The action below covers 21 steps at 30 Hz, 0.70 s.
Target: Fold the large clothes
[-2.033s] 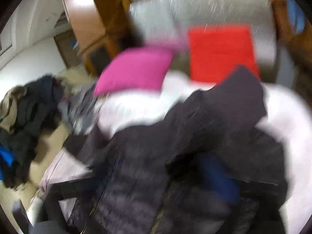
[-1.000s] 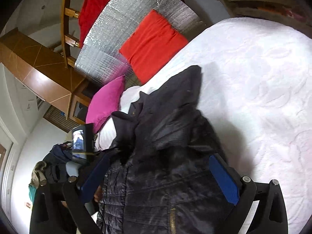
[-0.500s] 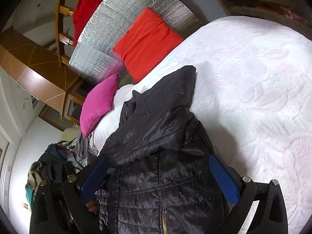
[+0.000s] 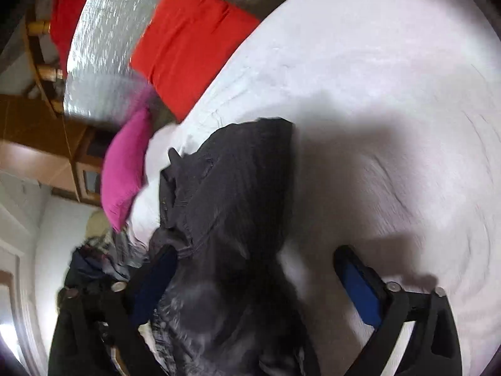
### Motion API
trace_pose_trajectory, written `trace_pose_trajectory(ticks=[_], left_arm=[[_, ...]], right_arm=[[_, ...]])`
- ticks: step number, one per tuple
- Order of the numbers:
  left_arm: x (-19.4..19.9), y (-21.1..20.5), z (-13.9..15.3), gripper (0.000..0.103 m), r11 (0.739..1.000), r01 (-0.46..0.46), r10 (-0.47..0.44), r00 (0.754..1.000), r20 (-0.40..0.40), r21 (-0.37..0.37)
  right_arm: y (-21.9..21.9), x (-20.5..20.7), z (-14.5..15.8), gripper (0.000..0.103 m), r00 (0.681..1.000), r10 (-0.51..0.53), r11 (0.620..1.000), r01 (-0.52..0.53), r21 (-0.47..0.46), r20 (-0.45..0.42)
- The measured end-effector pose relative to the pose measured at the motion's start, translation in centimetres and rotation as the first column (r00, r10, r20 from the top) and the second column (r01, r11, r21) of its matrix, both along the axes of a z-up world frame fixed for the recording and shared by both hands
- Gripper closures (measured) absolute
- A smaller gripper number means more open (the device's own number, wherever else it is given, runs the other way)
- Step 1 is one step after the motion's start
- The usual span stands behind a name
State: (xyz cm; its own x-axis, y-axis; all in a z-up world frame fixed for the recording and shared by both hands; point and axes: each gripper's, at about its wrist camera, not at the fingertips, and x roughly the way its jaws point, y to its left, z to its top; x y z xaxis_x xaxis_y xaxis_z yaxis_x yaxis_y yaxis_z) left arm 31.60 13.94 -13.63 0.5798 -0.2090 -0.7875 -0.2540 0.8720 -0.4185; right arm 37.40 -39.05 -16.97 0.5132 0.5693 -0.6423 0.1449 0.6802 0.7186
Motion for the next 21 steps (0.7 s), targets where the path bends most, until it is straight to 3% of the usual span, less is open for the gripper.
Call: trace_pose_trajectory(ticks=[1, 2, 4, 5, 6, 8, 11, 12, 14, 15, 16, 17, 18, 21], left_arm=[[0.0, -0.1, 0.0, 0.103, 1.000, 0.020, -0.020, 1.000, -0.001, -0.011], [-0.2, 0.1, -0.1, 0.101, 0.999, 0.036, -0.036, 0.999, -0.002, -0.022], [-1.1, 0.9, 0.2, 0.070, 1.000, 0.027, -0.027, 1.000, 0.009, -0.012], [-1.9, 1.9, 0.6, 0.029, 1.000, -0.004, 0.004, 1.000, 0.021, 0.000], [-2.5, 2.7, 1.0, 0.012, 0.999, -0.047, 0.047, 0.998, 0.047, -0.001], [-3.4, 4.1, 1.8, 0.012, 0.995, -0.100, 0.101, 0.991, 0.093, -0.021], [-1.3, 3.1, 1.8, 0.012, 0.998, -0.023, 0.025, 0.998, 0.050, -0.052], [-0.7, 2.5, 1.6, 0.012, 0.999, 0.001, 0.001, 0.999, 0.045, -0.045], [1.4, 1.4, 0.1, 0.017, 1.000, 0.021, -0.021, 0.999, -0.046, 0.008], [2.1, 1.4, -0.8, 0.068, 1.000, 0.002, -0.002, 0.997, -0.079, 0.000], [2.7, 1.4, -1.6, 0.093, 1.000, 0.000, 0.000, 0.993, -0.115, -0.007], [3.1, 1.4, -2.0, 0.092, 1.000, 0.000, -0.002, 0.989, -0.150, -0.012], [2.9, 1.2, -1.1, 0.093, 1.000, 0.004, -0.002, 0.993, -0.116, 0.020], [0.6, -0.1, 3.2, 0.093, 0.987, 0.033, -0.043, 0.997, 0.061, 0.157]], right_arm=[[0.3, 0.6, 0.0, 0.035, 1.000, 0.020, 1.000, -0.020, -0.001, -0.009], [0.6, 0.9, -0.1, 0.035, 0.999, 0.039, 0.999, -0.039, 0.003, -0.022], [1.1, 0.9, 0.0, 0.031, 0.998, 0.061, 0.998, -0.061, -0.012, -0.003], [1.1, 0.7, 0.1, 0.026, 0.999, 0.054, 0.998, -0.054, -0.012, 0.003], [1.0, 0.5, 0.1, 0.018, 0.999, 0.039, 0.999, -0.039, 0.000, 0.009], [0.9, 0.4, -0.1, 0.018, 1.000, 0.027, 0.999, -0.027, 0.030, 0.011], [1.4, 0.6, -0.4, 0.018, 1.000, 0.030, 0.999, -0.030, 0.027, 0.002], [1.7, 0.7, -0.4, 0.018, 0.999, 0.035, 0.999, -0.036, 0.019, 0.005], [2.2, 1.0, -0.1, 0.021, 0.999, 0.050, 0.999, -0.050, -0.023, 0.004], [2.8, 1.1, 0.3, 0.044, 0.997, 0.074, 0.995, -0.074, -0.070, 0.005], [3.4, 1.3, 0.9, 0.082, 0.995, 0.100, 0.985, -0.100, -0.138, -0.003], [4.0, 1.4, 1.5, 0.083, 0.993, 0.117, 0.972, -0.116, -0.203, -0.007], [4.5, 1.4, 2.5, 0.090, 0.991, 0.135, 0.961, -0.128, -0.246, 0.010], [5.9, 1.1, 7.0, 0.092, 0.975, 0.189, 0.902, -0.123, -0.415, 0.122]])
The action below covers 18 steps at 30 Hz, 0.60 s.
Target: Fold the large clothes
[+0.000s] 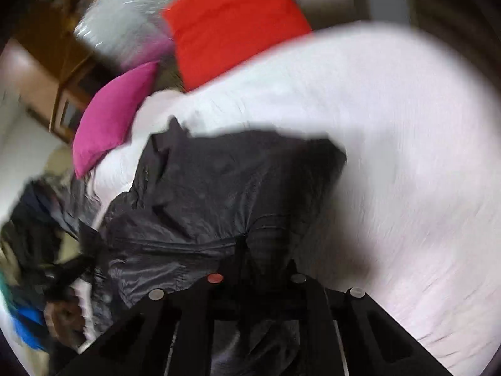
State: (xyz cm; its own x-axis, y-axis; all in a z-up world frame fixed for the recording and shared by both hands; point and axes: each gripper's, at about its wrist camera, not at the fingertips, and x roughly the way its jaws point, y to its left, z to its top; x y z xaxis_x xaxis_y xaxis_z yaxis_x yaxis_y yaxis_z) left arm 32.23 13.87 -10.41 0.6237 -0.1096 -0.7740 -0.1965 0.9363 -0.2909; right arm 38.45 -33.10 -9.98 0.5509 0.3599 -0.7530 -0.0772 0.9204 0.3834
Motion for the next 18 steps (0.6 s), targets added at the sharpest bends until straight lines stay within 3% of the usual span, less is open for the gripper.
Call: trace_pose_trajectory(ticks=[2, 4, 5, 6, 7, 8, 9, 10, 11, 12, 14, 18], left_arm=[[-0.9, 0.3, 0.5, 0.092, 1.000, 0.005, -0.006, 0.999, 0.037, 0.026], [0.3, 0.0, -2.4, 0.092, 0.998, 0.033, -0.030, 0.998, -0.051, 0.050], [1.1, -0.4, -4.8, 0.091, 0.995, 0.053, -0.042, 0.990, -0.131, 0.083], [1.5, -1.2, -6.0, 0.088, 0.990, 0.081, -0.062, 0.985, -0.158, 0.114], [1.1, -1.7, -5.7, 0.087, 0.981, 0.086, -0.065, 0.990, -0.121, 0.176], [0.8, -2.1, -5.0, 0.086, 0.971, 0.088, -0.067, 0.993, -0.101, 0.221], [0.3, -2.0, -4.4, 0.077, 0.973, 0.088, -0.072, 0.994, -0.085, 0.213], [-0.1, -1.5, -3.5, 0.068, 0.977, 0.084, -0.072, 0.995, -0.066, 0.196], [-0.7, -1.1, -2.6, 0.051, 0.979, 0.062, -0.054, 0.998, -0.045, 0.195], [-1.5, -0.2, -1.6, 0.042, 0.980, 0.026, -0.024, 1.000, -0.012, 0.200], [-3.0, 1.1, 0.6, 0.040, 0.979, -0.032, 0.019, 0.998, 0.068, 0.203], [-4.8, 0.9, 3.5, 0.037, 0.985, -0.029, 0.006, 0.991, 0.136, 0.172]], right_arm=[[0.8, -0.4, 1.1, 0.092, 0.998, 0.039, 0.997, -0.035, -0.066, 0.057], [1.0, 0.1, -0.5, 0.086, 0.998, 0.016, 0.991, -0.008, -0.132, 0.056], [0.7, 0.9, -2.8, 0.081, 1.000, -0.019, 0.991, 0.018, -0.135, -0.006], [0.3, 1.4, -4.8, 0.061, 0.996, -0.037, 0.992, 0.026, -0.127, -0.082], [-0.4, 1.3, -6.0, 0.046, 0.991, -0.070, 0.994, 0.059, -0.095, -0.115], [-0.9, 0.8, -5.6, 0.045, 0.993, -0.086, 0.995, 0.081, -0.066, -0.084], [-1.5, 0.1, -4.9, 0.031, 0.989, -0.126, 0.991, 0.122, -0.059, -0.072], [-2.3, -0.6, -3.9, 0.025, 0.986, -0.161, 0.986, 0.159, -0.050, -0.050], [-2.9, -1.1, -3.1, 0.025, 0.983, -0.181, 0.983, 0.180, -0.022, -0.033], [-3.8, -2.1, -2.0, 0.025, 0.979, -0.204, 0.978, 0.204, 0.049, -0.010], [-4.6, -3.6, -0.2, 0.025, 0.980, -0.199, 0.961, 0.193, 0.198, 0.012], [-2.8, -6.2, 1.4, 0.019, 0.997, -0.069, 0.898, 0.042, 0.437, 0.046]])
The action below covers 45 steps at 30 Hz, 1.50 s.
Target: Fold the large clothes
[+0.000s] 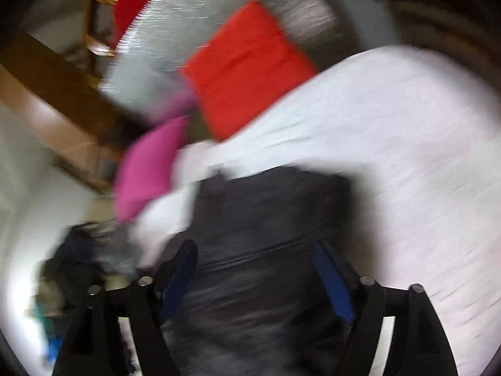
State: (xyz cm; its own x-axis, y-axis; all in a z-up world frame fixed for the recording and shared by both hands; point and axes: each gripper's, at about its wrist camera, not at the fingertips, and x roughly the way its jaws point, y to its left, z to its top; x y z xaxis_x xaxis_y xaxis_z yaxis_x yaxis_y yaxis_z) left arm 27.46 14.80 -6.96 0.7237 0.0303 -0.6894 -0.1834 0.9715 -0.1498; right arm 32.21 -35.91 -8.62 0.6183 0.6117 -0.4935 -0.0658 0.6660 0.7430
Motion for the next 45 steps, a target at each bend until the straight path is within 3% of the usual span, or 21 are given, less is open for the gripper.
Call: trace_pose_trajectory(ticks=[3, 6, 8, 9, 10, 11, 13, 17, 19, 20, 22, 23, 24, 28, 31, 35, 37, 39, 40, 42, 45], left_arm=[[0.4, -2.6, 0.0, 0.034, 0.997, 0.080, -0.080, 0.997, 0.009, 0.005], [1.9, -5.1, -1.6, 0.033, 0.991, 0.134, -0.134, 0.991, -0.029, 0.017], [3.4, -5.9, -4.5, 0.033, 0.991, 0.119, -0.111, 0.987, -0.120, 0.061], [4.3, -6.0, -6.3, 0.030, 0.989, 0.106, -0.085, 0.979, -0.187, 0.106], [5.0, -5.9, -8.2, 0.029, 0.988, 0.111, -0.081, 0.963, -0.257, 0.104], [5.0, -5.7, -8.7, 0.026, 0.990, 0.109, -0.083, 0.964, -0.255, 0.088], [4.7, -5.9, -8.0, 0.023, 0.986, 0.103, -0.070, 0.970, -0.232, 0.132], [3.5, -6.0, -5.2, 0.023, 0.983, 0.108, -0.085, 0.985, -0.153, 0.148], [2.9, -5.8, -4.3, 0.023, 0.983, 0.113, -0.101, 0.991, -0.087, 0.144], [2.9, -6.0, -4.5, 0.023, 0.979, 0.115, -0.101, 0.990, -0.094, 0.166], [4.2, -6.4, -7.3, 0.022, 0.968, 0.149, -0.103, 0.969, -0.223, 0.201], [4.8, -6.1, -8.3, 0.020, 0.972, 0.158, -0.113, 0.964, -0.239, 0.176], [4.7, -5.8, -8.5, 0.018, 0.978, 0.153, -0.121, 0.970, -0.209, 0.145], [4.2, -5.2, -7.8, 0.018, 0.983, 0.138, -0.116, 0.977, -0.176, 0.118], [2.8, -4.6, -6.8, 0.018, 0.987, 0.124, -0.108, 0.983, -0.151, 0.100], [3.8, -4.2, -8.8, 0.010, 0.994, 0.100, -0.087, 0.963, -0.255, 0.037], [3.6, -4.1, -8.2, 0.010, 0.996, 0.080, -0.067, 0.967, -0.245, 0.042], [1.6, -4.0, -6.6, 0.010, 0.999, 0.032, -0.025, 0.970, -0.242, 0.024], [0.7, -4.3, -5.5, 0.010, 0.997, 0.062, -0.050, 0.969, -0.243, 0.043], [-2.5, -4.5, -2.0, 0.010, 0.986, 0.091, -0.069, 0.985, -0.160, 0.138], [-7.4, -3.1, 1.4, 0.010, 0.991, 0.078, -0.071, 0.995, -0.071, 0.106]], right_arm=[[2.0, -0.1, -2.1, 0.019, 0.996, 0.082, 0.994, -0.079, 0.077, -0.034], [2.5, 0.6, -6.1, 0.019, 0.989, 0.064, 0.998, -0.061, 0.020, -0.136], [2.1, 0.8, -8.4, 0.019, 0.979, 0.069, 0.997, -0.059, 0.056, -0.190], [1.8, 0.7, -8.8, 0.019, 0.982, 0.063, 0.996, -0.050, 0.075, -0.177], [1.6, 0.4, -8.6, 0.019, 0.983, 0.065, 0.995, -0.050, 0.086, -0.174], [1.6, 0.5, -8.2, 0.019, 0.980, 0.071, 0.995, -0.056, 0.082, -0.185], [1.3, 0.6, -7.2, 0.019, 0.977, 0.072, 0.997, -0.063, 0.052, -0.201], [2.3, 1.3, -3.1, 0.019, 0.992, 0.084, 0.996, -0.082, 0.023, -0.094], [2.0, 2.1, -2.7, 0.019, 0.994, 0.079, 0.997, -0.078, 0.021, -0.075], [1.9, 2.8, -2.9, 0.019, 0.995, 0.071, 0.997, -0.071, 0.003, -0.069], [2.1, 4.2, -4.5, 0.013, 0.992, 0.038, 0.998, -0.044, -0.046, -0.119], [1.8, 5.4, -6.6, 0.013, 0.977, 0.018, 0.997, -0.035, -0.073, -0.214], [1.9, 5.9, -7.5, 0.013, 0.970, 0.019, 0.997, -0.035, -0.062, -0.244], [2.6, 5.8, -5.2, 0.013, 0.984, 0.049, 0.994, -0.065, -0.088, -0.172], [2.9, 3.3, -3.4, 0.013, 0.991, 0.071, 0.996, -0.078, -0.052, -0.114], [4.8, 1.2, -4.5, 0.013, 0.984, 0.103, 0.984, -0.122, -0.133, -0.142], [5.3, 0.9, -4.9, 0.015, 0.984, 0.091, 0.976, -0.119, -0.184, -0.154], [5.0, -1.5, -2.6, 0.013, 0.992, 0.027, 0.975, -0.053, -0.216, -0.124], [5.0, -2.1, -1.3, 0.013, 0.995, 0.034, 0.976, -0.054, -0.210, -0.097], [5.0, -5.4, 2.8, 0.013, 1.000, -0.002, 0.973, 0.004, -0.233, 0.009], [5.3, -9.8, 5.9, 0.011, 0.997, -0.004, 0.978, 0.019, -0.210, 0.071]])
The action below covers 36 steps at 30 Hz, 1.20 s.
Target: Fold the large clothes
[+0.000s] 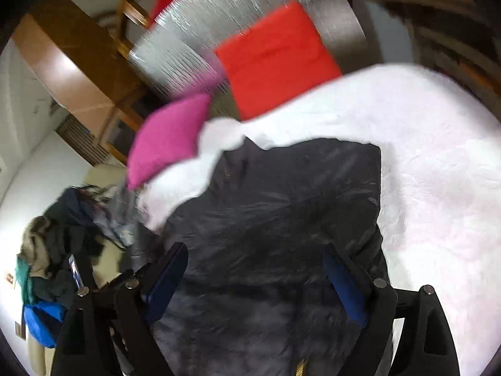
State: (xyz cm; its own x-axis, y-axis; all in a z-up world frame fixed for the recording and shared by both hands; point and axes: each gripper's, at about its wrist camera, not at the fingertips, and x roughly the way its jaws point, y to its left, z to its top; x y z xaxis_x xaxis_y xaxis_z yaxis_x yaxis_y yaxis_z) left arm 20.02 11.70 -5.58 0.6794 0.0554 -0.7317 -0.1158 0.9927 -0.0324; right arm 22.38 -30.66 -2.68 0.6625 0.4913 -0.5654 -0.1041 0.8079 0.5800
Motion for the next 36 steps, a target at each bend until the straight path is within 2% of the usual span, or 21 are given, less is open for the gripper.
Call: trace_pose_trajectory(ticks=[2, 5, 10, 18, 23, 25, 28, 29, 31, 33, 36], left_arm=[[-2.7, 1.1, 1.2, 0.010, 1.000, -0.008, 0.008, 1.000, 0.013, -0.018], [-5.5, 2.7, 2.1, 0.010, 1.000, -0.009, 0.010, 0.999, 0.037, -0.027], [-8.7, 4.3, 2.1, 0.010, 0.997, -0.009, 0.014, 0.998, 0.056, -0.078], [-8.9, 6.2, 1.2, 0.010, 0.995, -0.012, 0.017, 0.999, 0.050, -0.102], [-7.8, 8.9, 0.5, 0.010, 0.984, -0.045, 0.052, 0.998, 0.035, -0.175], [-7.5, 10.4, 0.0, 0.010, 0.972, -0.046, 0.055, 0.998, 0.034, -0.231], [-7.0, 14.3, -1.1, 0.010, 0.936, -0.094, 0.110, 0.994, 0.027, -0.339], [-6.9, 16.2, -1.8, 0.010, 0.910, -0.127, 0.148, 0.989, 0.022, -0.394], [-6.6, 19.6, -3.3, 0.010, 0.844, -0.188, 0.214, 0.977, -0.005, -0.502], [-6.4, 23.3, -5.2, 0.010, 0.758, -0.271, 0.302, 0.952, -0.049, -0.593], [-6.8, 27.0, -7.3, 0.010, 0.683, -0.375, 0.403, 0.909, -0.105, -0.627]], right_arm=[[0.4, -2.7, 0.8, 0.010, 1.000, -0.014, 0.999, 0.014, -0.035, 0.012], [1.1, -5.7, 0.5, 0.010, 1.000, -0.022, 0.999, 0.022, -0.038, -0.005], [2.0, -8.2, -1.0, 0.010, 0.999, -0.035, 0.999, 0.034, -0.037, -0.034], [3.7, -9.2, -2.3, 0.010, 0.998, -0.043, 0.995, 0.039, -0.091, -0.040], [4.1, -8.6, -3.9, 0.010, 0.998, -0.040, 0.995, 0.036, -0.090, -0.052], [4.1, -8.4, -4.5, 0.010, 0.997, -0.039, 0.997, 0.035, -0.072, -0.060], [4.4, -8.1, -5.5, 0.010, 0.997, -0.028, 0.998, 0.023, -0.064, -0.067], [4.5, -8.0, -5.9, 0.010, 0.998, -0.023, 0.998, 0.019, -0.066, -0.066], [4.8, -7.8, -6.5, 0.010, 0.998, -0.018, 0.997, 0.014, -0.073, -0.062], [5.6, -7.6, -7.0, 0.010, 0.999, -0.013, 0.994, 0.010, -0.106, -0.032], [6.7, -7.7, -7.6, 0.010, 0.999, -0.027, 0.985, 0.031, -0.168, 0.028]])
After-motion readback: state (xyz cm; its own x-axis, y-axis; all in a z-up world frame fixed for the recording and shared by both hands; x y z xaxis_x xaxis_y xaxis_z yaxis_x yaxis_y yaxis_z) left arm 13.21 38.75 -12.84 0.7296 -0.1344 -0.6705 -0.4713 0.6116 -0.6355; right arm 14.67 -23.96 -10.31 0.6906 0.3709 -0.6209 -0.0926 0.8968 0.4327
